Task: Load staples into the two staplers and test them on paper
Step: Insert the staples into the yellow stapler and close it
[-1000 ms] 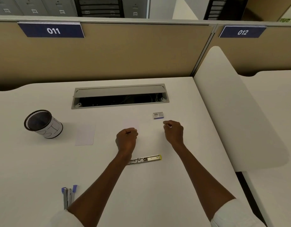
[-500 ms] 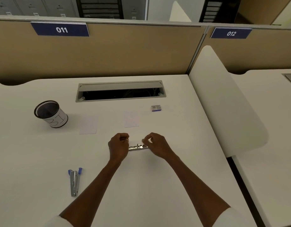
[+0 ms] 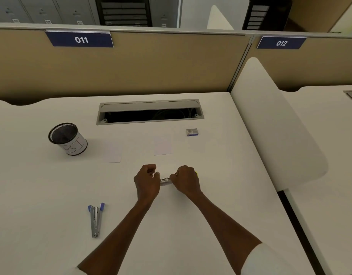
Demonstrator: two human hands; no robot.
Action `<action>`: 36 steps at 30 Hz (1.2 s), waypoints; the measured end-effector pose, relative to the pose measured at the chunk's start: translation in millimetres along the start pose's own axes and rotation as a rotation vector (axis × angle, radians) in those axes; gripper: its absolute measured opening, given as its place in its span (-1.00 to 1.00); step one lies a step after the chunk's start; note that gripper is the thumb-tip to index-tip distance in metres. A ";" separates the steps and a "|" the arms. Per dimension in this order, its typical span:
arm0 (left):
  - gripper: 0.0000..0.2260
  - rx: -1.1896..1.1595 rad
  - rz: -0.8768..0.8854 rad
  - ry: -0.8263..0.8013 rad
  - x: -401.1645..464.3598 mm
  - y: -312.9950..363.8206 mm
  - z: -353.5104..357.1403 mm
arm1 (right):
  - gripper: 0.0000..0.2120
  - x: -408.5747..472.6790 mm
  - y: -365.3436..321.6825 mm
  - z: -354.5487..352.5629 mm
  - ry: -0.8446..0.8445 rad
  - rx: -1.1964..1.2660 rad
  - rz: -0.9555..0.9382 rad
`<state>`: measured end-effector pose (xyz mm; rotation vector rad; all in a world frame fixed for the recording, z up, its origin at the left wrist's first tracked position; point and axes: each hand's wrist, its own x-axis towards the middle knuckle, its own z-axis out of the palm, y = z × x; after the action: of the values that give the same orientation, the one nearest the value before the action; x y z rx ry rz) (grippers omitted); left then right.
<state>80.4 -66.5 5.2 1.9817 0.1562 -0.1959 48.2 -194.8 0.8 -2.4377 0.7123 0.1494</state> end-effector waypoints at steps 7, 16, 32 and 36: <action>-0.56 -0.119 -0.037 0.057 -2.6 4.0 0.3 | -0.70 -0.1 -7.7 -28.0 0.012 0.156 0.156; -0.81 -0.437 -0.072 -0.315 -8.5 12.9 2.7 | -0.69 -8.3 -32.5 -64.4 0.088 0.369 0.223; -0.82 -0.742 -0.068 -0.412 -14.2 46.0 6.5 | -0.76 -29.3 -28.6 -111.5 -0.166 0.742 0.374; -0.82 -0.755 -0.087 -0.428 -10.7 45.6 5.5 | -0.78 -28.1 -13.8 -124.6 -0.142 0.811 0.218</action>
<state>78.6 -90.3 45.9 1.1517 0.0272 -0.5274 24.7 -243.4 117.4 -1.5637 0.7807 0.0915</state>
